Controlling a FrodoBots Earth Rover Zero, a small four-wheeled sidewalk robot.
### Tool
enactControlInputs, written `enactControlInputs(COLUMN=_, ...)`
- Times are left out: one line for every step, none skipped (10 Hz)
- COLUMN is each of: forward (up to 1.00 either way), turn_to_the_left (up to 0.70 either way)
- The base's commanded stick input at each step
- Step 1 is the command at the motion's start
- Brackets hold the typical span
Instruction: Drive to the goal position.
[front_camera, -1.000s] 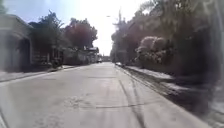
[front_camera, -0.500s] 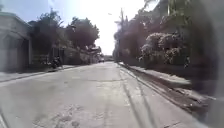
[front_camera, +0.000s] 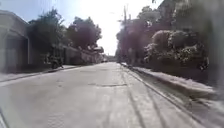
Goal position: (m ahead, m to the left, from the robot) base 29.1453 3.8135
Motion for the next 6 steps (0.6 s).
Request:
enactControlInputs(forward=1.0, turn_to_the_left=-0.13)
enactControlInputs(forward=1.0, turn_to_the_left=-0.37)
enactControlInputs(forward=1.0, turn_to_the_left=-0.37)
enactControlInputs(forward=1.0, turn_to_the_left=-0.37)
enactControlInputs(forward=1.0, turn_to_the_left=-0.37)
enactControlInputs(forward=1.0, turn_to_the_left=0.03)
